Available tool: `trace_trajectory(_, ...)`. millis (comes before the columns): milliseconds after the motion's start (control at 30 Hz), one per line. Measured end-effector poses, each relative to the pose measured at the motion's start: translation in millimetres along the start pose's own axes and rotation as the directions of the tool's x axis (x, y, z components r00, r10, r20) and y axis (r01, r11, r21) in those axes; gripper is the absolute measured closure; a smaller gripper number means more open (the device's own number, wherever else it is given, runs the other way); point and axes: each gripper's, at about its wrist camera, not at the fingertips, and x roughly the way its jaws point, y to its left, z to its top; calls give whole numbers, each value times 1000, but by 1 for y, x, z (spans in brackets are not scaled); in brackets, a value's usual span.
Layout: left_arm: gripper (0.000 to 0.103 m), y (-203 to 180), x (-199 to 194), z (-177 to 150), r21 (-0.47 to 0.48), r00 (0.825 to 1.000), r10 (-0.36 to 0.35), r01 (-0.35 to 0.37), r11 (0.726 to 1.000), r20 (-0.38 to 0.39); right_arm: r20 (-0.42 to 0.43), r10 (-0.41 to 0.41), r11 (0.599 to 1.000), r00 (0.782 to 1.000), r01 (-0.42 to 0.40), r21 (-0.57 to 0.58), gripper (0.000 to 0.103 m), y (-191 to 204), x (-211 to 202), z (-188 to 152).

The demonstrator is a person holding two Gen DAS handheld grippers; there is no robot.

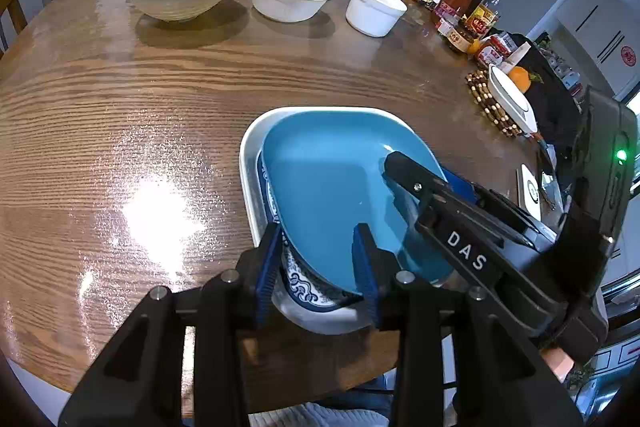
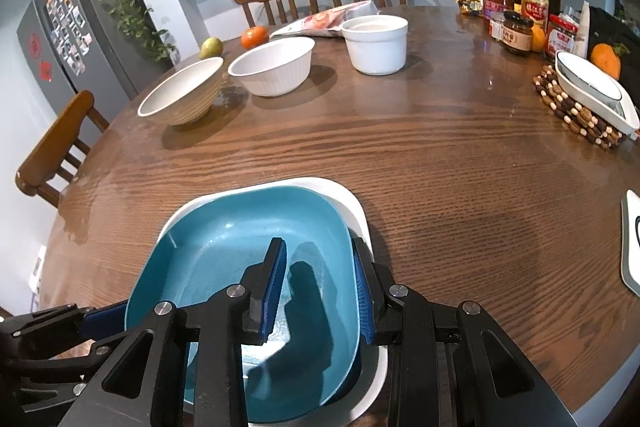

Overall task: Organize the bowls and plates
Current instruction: 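Lower the teal plate with both grippers onto the patterned plate stack, then open both grippers and withdraw them from the teal plate rim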

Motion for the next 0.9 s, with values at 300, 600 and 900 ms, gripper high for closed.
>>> trace_trajectory(300,54,3,-17,4,-4,998,-7,7,1000,55,12,45,999,999,-45,21,49,-1,-10,8)
trace_trajectory(600,42,22,-76,17,-47,983,19,-10,999,182,187,94,994,978,-101,28,41,-8,-75,33)
trace_trajectory(900,38,24,-160,22,-52,938,47,-32,998,343,398,178,983,900,-182,-28,40,-4,-183,61)
